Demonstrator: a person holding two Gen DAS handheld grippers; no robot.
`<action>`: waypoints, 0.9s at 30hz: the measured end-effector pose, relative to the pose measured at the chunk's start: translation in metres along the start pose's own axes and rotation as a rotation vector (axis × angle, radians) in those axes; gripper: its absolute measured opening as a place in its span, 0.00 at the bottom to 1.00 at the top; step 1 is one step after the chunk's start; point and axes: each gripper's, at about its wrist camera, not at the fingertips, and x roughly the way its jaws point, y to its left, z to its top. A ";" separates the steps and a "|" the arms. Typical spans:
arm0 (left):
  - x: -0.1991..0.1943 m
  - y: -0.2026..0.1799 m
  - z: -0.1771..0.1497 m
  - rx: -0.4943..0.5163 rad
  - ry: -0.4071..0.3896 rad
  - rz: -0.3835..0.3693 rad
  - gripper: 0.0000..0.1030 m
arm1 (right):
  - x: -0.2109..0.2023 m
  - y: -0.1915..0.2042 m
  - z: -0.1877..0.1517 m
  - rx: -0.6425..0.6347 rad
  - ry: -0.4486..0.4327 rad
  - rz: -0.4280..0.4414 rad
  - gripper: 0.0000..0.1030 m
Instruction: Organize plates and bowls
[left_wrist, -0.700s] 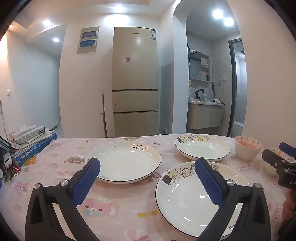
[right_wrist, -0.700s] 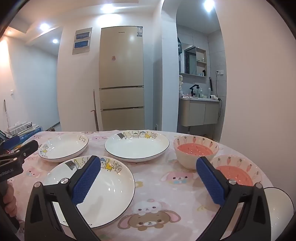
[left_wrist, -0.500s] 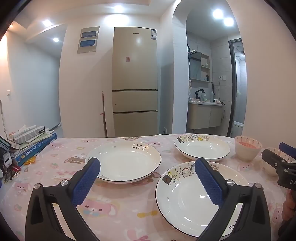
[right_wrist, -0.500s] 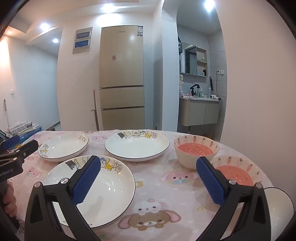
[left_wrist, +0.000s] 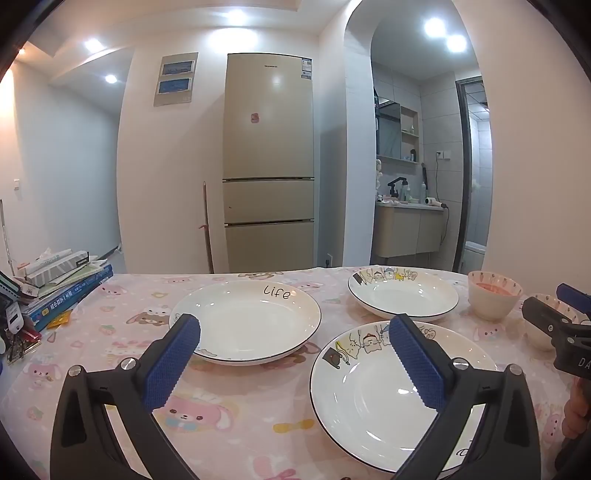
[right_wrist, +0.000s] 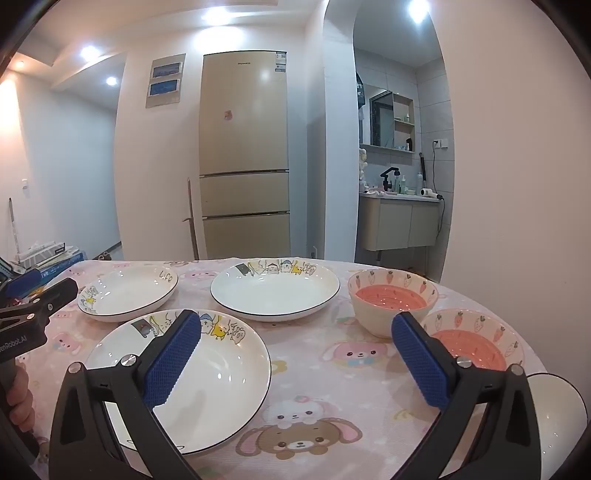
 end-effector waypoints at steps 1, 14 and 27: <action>0.000 0.000 0.000 0.000 0.001 -0.001 1.00 | 0.000 0.000 0.000 0.000 0.000 0.001 1.00; 0.000 0.000 0.000 0.000 0.001 -0.007 1.00 | 0.001 0.003 -0.003 0.001 -0.001 -0.009 1.00; -0.002 -0.004 -0.001 -0.001 -0.002 -0.021 1.00 | 0.002 0.004 -0.002 -0.010 0.008 0.006 0.95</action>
